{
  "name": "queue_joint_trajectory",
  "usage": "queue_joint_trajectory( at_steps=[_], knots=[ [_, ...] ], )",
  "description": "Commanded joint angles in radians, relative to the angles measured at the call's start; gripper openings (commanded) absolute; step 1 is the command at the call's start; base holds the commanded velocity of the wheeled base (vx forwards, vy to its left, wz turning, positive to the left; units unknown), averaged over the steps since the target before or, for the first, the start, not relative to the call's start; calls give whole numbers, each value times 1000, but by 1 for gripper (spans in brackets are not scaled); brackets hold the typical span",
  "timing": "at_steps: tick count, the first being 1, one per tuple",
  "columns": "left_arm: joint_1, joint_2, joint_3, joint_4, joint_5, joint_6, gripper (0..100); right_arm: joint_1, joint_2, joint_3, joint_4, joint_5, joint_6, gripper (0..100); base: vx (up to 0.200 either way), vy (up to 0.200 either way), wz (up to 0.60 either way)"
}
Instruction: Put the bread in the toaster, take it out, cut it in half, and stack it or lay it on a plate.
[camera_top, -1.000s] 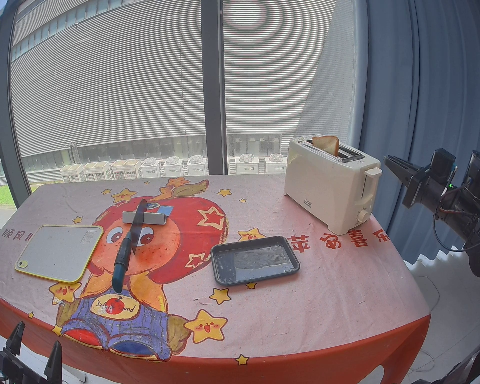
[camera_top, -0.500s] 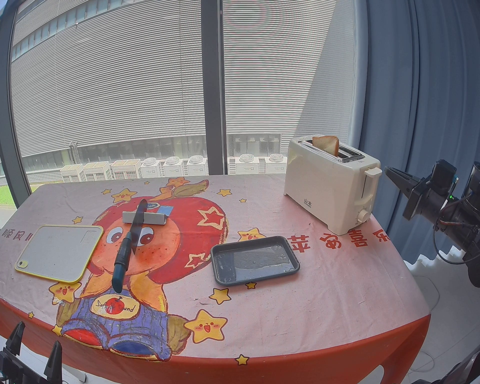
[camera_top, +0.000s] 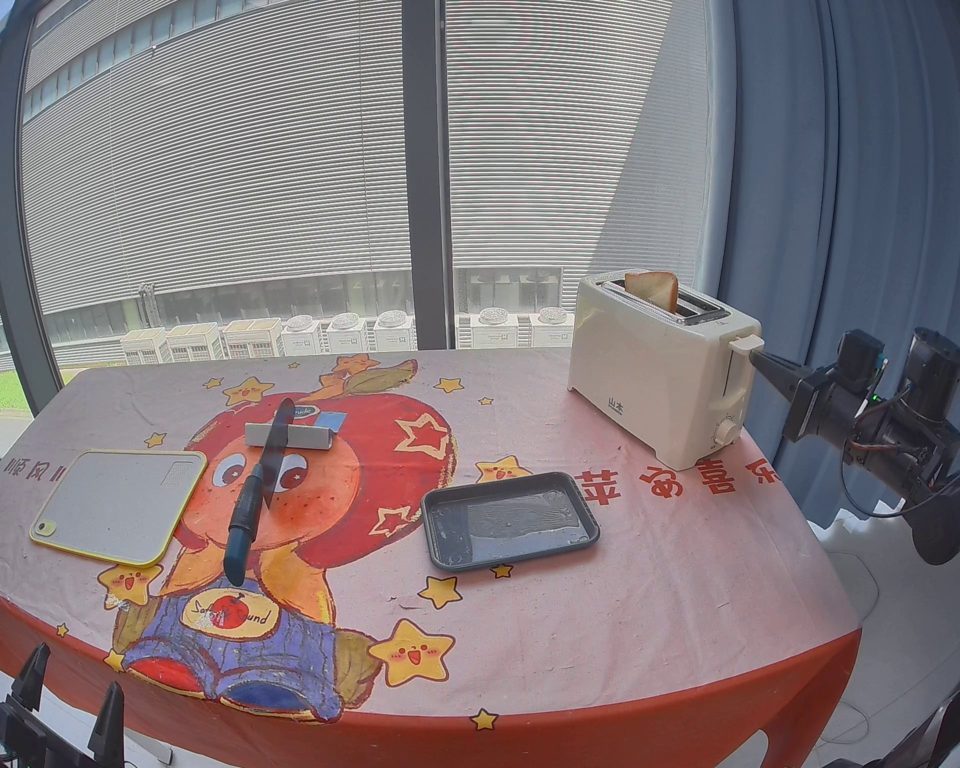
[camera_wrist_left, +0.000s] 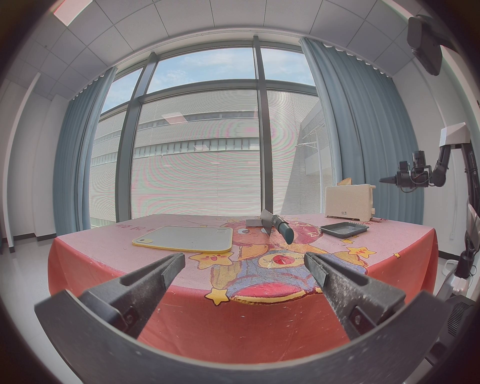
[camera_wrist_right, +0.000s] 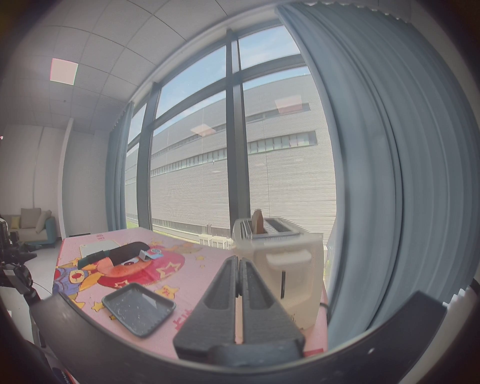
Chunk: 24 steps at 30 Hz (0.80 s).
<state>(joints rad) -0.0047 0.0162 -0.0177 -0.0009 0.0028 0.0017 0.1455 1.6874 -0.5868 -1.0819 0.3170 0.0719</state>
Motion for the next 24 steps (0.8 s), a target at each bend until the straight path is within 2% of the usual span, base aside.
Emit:
queue_joint_trajectory(
  at_steps=[1,4,10,18,24],
  knots=[
    [0,1,16,1,-1,0,100,-3,78,27,-1,2,-4,0,0,0,0],
    [0,1,16,-1,0,0,100,-4,104,38,-3,2,-4,0,0,0,0],
    [0,1,16,-1,-1,0,100,-46,195,64,-59,5,-46,0,0,0,0],
    [0,1,16,-1,0,0,100,-69,319,55,-148,5,-49,0,0,0,0],
    [0,1,16,-1,0,0,100,-69,360,56,-159,2,-49,0,0,0,0]
  ],
)
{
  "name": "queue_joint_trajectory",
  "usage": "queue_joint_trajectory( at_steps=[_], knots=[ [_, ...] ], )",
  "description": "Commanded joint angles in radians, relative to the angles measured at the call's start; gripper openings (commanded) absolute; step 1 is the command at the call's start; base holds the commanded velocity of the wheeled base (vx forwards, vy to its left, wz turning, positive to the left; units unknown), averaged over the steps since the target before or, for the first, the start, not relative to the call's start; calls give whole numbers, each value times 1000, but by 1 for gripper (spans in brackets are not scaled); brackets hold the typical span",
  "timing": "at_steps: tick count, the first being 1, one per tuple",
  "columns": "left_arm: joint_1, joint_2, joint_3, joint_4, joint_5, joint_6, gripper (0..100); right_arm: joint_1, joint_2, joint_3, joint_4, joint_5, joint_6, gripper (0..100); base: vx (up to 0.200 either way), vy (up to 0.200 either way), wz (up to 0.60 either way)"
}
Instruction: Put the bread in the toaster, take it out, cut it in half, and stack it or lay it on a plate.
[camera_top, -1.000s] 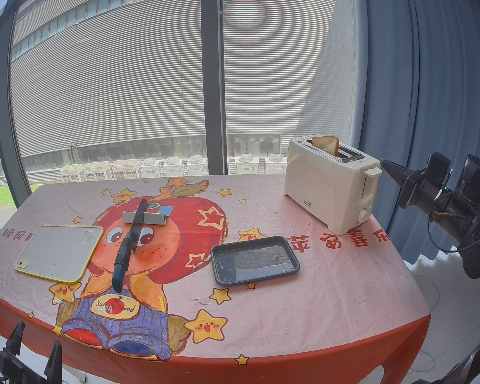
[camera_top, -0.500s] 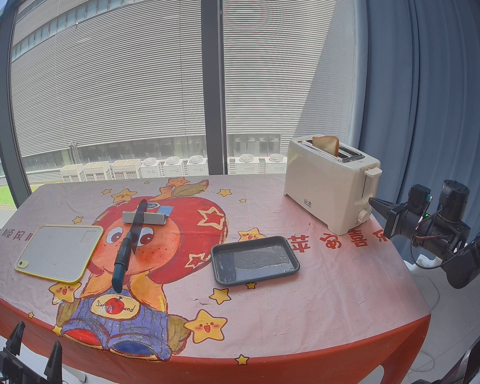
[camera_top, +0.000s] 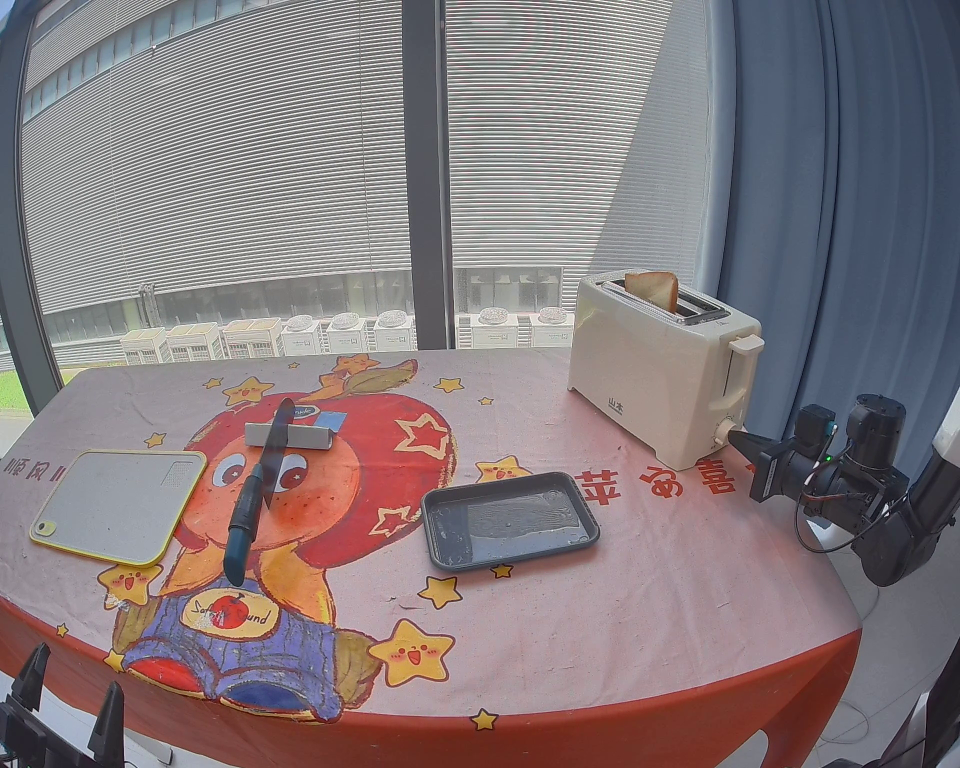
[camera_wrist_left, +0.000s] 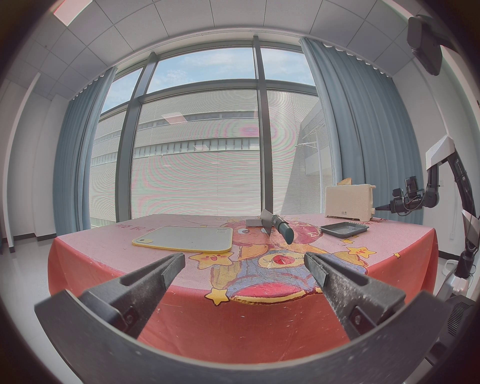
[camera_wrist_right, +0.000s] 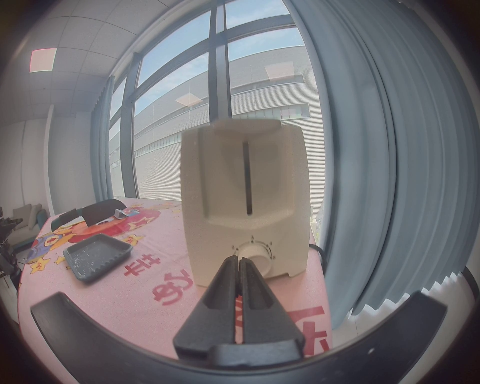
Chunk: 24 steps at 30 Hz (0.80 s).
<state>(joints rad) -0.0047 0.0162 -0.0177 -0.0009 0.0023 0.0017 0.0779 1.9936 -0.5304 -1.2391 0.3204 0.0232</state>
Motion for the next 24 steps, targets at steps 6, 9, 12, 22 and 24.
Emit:
queue_joint_trajectory(
  at_steps=[6,9,12,22,24],
  knots=[
    [0,1,16,-1,-1,0,100,2,59,3,-3,-1,-2,0,0,0,0],
    [0,1,16,-1,1,0,100,6,59,7,-3,-1,-5,0,0,0,0],
    [0,1,16,-1,1,0,100,6,62,15,-2,-3,-19,0,0,0,0],
    [0,1,16,-1,-1,0,100,8,82,17,-2,-4,-25,0,0,0,0],
    [0,1,16,1,-1,0,100,8,83,17,-2,-4,-25,0,0,0,0]
  ],
)
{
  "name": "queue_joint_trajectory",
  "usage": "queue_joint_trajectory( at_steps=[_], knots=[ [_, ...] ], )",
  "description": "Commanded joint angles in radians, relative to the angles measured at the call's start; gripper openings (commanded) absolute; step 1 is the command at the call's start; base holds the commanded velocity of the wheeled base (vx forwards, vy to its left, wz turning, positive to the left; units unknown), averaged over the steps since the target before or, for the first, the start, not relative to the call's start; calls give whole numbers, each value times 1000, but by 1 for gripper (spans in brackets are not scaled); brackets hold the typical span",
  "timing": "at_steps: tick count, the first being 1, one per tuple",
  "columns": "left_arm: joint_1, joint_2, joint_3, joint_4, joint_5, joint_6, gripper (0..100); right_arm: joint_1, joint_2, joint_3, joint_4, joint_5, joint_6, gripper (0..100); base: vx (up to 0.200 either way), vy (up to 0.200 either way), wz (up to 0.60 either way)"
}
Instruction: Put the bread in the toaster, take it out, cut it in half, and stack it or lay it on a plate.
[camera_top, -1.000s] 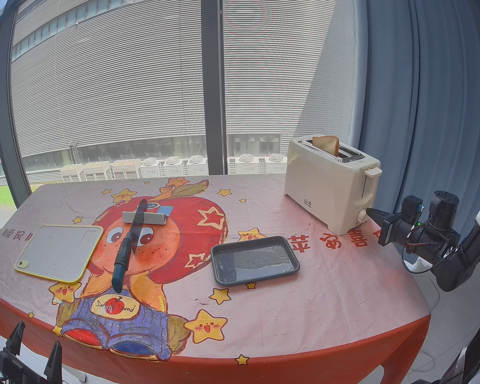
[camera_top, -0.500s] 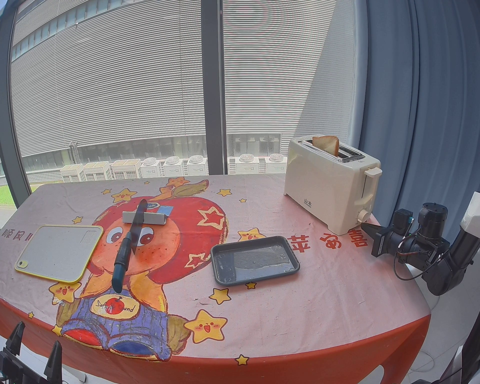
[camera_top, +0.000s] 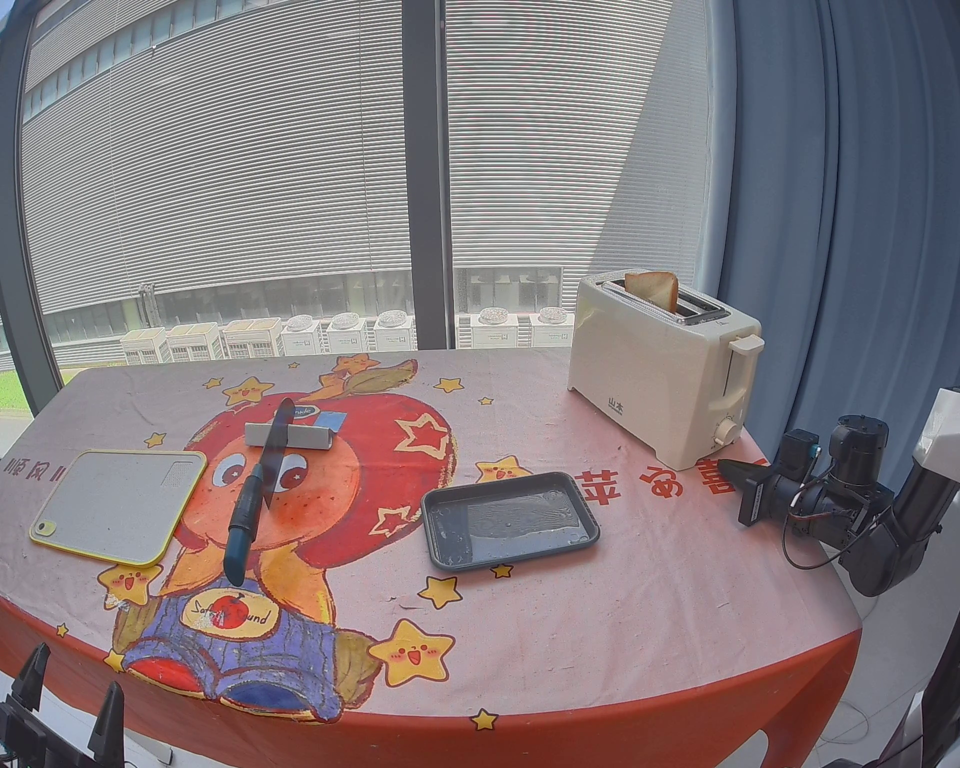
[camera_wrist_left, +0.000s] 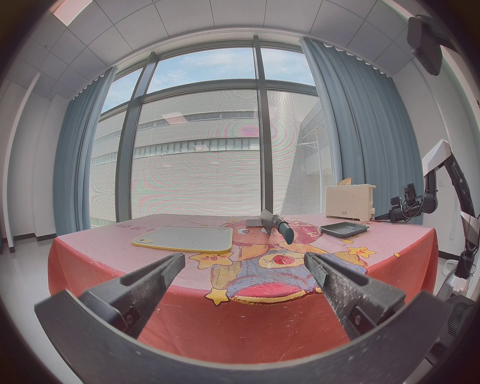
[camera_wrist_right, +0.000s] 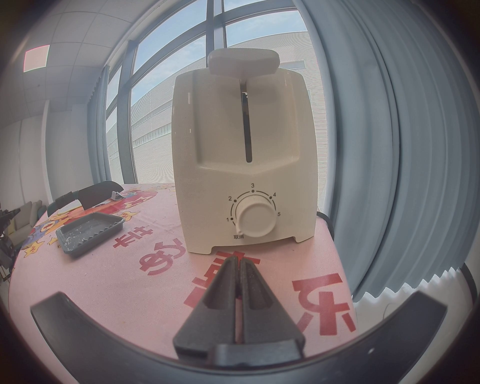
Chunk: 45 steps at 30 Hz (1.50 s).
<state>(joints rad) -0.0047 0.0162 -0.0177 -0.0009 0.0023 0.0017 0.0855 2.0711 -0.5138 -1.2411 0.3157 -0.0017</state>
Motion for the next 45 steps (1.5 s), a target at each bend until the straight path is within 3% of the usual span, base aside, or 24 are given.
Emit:
queue_joint_trajectory(
  at_steps=[1,33,45],
  knots=[
    [2,1,16,-1,1,0,100,-1,6,0,2,0,0,0,0,0,0],
    [0,1,18,-1,1,0,100,7,23,-32,-1,-38,9,0,0,0,0],
    [0,1,16,-1,1,0,100,13,34,-52,-1,-72,11,0,0,0,0]
  ],
)
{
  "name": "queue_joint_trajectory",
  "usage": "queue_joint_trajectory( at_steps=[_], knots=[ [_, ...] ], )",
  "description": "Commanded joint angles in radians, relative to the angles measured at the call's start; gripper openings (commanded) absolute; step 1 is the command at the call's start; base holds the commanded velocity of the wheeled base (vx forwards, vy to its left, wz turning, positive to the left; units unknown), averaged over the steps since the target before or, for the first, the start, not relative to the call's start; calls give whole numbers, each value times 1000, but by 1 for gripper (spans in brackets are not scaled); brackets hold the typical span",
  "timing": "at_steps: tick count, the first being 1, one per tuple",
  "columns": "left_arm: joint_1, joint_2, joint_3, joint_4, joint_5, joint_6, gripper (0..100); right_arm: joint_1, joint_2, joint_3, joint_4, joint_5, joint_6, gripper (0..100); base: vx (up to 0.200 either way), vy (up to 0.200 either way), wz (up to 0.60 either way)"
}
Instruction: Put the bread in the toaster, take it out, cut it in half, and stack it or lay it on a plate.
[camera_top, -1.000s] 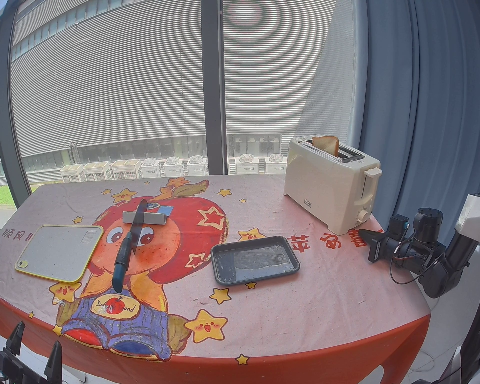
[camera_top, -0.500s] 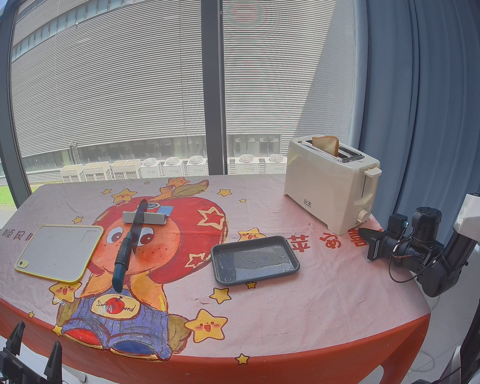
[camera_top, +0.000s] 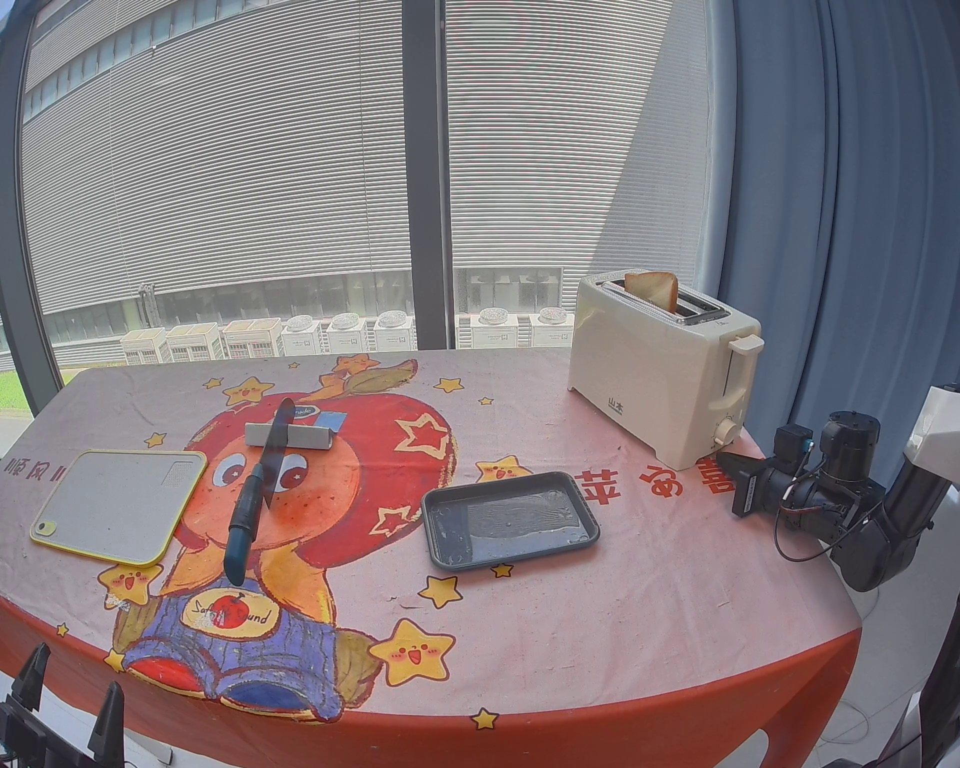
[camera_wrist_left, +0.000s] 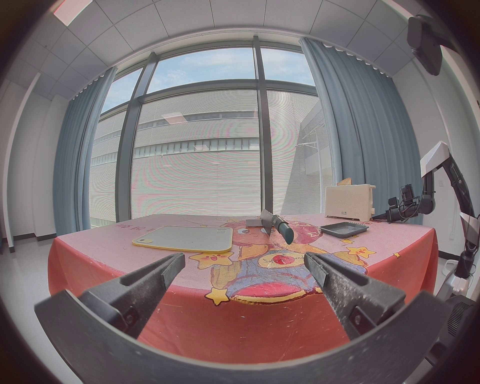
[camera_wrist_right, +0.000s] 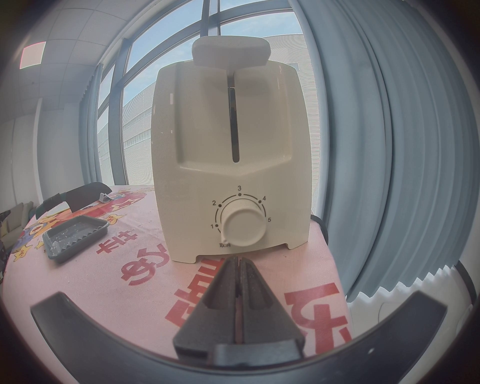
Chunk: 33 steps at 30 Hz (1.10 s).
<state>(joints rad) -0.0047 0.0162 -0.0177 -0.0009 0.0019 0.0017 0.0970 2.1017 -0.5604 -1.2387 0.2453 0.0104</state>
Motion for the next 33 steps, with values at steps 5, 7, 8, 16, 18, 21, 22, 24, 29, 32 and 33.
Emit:
queue_joint_trajectory(
  at_steps=[5,7,8,16,18,21,22,24,29,32,33],
  knots=[
    [0,1,16,-1,1,0,100,1,1,-6,-4,0,0,0,0,0,0],
    [0,1,16,-1,1,0,100,0,3,-7,-4,0,0,0,0,0,0],
    [0,1,16,1,1,0,100,-2,4,-12,-4,0,2,0,0,0,0],
    [0,1,16,-1,1,0,100,4,3,-19,-4,0,52,0,0,0,0],
    [2,1,16,-1,1,0,100,6,3,-24,-4,-1,63,0,0,0,0],
    [0,1,16,1,1,0,100,7,4,-22,-4,-1,63,0,0,0,0],
    [0,1,16,-1,1,0,100,7,4,-24,-4,-1,63,0,0,0,0],
    [0,1,16,1,1,0,100,7,4,-24,-4,-1,63,0,0,0,0],
    [0,1,16,-1,1,0,100,7,0,-26,-5,0,65,0,0,0,0],
    [0,1,16,1,1,0,100,7,-6,-27,-5,2,65,0,0,0,0],
    [0,1,16,-1,1,0,100,7,-8,-27,-5,2,65,0,0,0,0]
  ],
)
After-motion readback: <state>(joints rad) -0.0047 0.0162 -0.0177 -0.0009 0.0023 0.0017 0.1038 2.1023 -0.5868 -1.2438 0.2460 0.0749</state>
